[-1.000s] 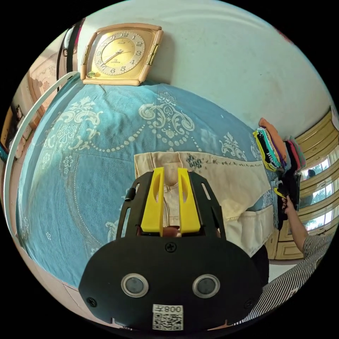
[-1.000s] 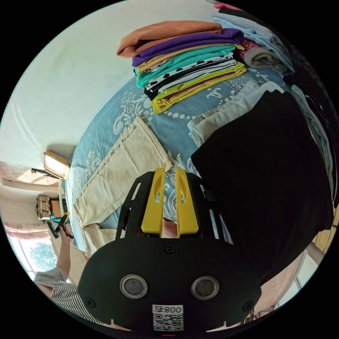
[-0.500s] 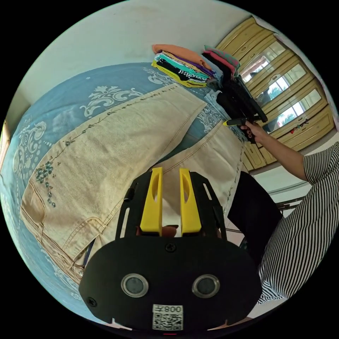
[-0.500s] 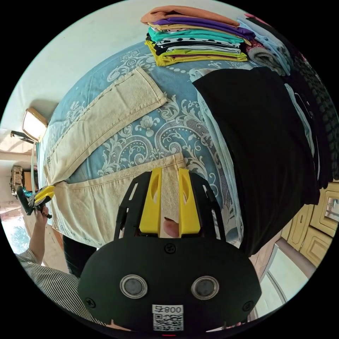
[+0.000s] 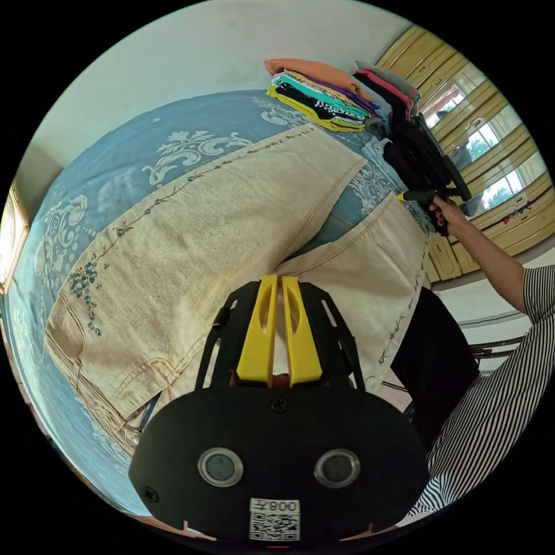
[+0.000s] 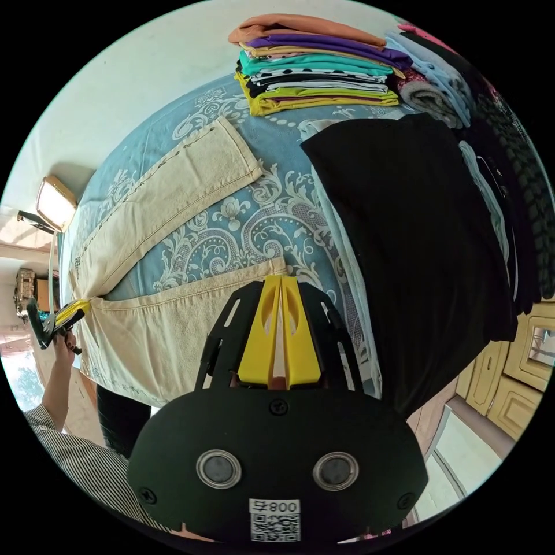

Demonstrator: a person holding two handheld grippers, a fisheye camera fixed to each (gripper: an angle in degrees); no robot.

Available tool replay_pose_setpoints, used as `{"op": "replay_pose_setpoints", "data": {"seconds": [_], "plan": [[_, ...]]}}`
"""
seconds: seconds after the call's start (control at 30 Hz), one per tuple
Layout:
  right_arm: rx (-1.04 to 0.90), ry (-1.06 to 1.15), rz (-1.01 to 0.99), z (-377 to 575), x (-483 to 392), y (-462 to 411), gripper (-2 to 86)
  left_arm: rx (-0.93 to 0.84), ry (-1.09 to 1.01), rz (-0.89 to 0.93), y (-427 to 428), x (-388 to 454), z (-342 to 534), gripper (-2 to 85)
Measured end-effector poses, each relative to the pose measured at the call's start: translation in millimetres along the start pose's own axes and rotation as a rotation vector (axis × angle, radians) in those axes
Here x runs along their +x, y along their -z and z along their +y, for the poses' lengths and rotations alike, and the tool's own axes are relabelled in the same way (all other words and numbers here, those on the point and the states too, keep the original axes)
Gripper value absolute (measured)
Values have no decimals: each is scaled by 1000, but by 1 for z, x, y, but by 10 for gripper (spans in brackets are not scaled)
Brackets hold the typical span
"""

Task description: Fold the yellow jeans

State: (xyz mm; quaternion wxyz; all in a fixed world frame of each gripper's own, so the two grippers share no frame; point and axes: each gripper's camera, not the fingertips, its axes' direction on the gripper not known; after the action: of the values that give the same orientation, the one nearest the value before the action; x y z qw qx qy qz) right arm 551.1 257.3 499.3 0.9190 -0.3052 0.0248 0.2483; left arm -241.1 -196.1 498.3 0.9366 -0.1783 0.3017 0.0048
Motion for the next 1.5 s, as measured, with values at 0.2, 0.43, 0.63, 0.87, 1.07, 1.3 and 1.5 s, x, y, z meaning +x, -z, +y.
{"op": "replay_pose_setpoints", "data": {"seconds": [0.2, 0.43, 0.63, 0.87, 1.07, 1.3, 1.5], "plan": [[-50, -8, -32, -9, 2, -3, 15, -63, 42, 11, -23, -4, 9, 16], [-40, -41, -82, 6, 0, -10, 81, -66, 76, 75, -27, -14, 22, 20], [-79, 26, -14, -2, -21, -3, 18, -49, 71, 65, -15, -16, 31, 18], [-80, -5, -95, -23, -19, -1, 8, -52, 107, 50, -5, -28, 40, 19], [-50, -3, 6, -7, -34, 2, 10, 20, 165, 62, 30, -40, 69, 28], [39, -1, -64, 14, -51, 18, 22, 132, 410, 73, 92, -75, 163, 40], [-3, 325, -347, 17, -189, -1, 52, 203, 679, 49, 138, -128, 245, 60]]}}
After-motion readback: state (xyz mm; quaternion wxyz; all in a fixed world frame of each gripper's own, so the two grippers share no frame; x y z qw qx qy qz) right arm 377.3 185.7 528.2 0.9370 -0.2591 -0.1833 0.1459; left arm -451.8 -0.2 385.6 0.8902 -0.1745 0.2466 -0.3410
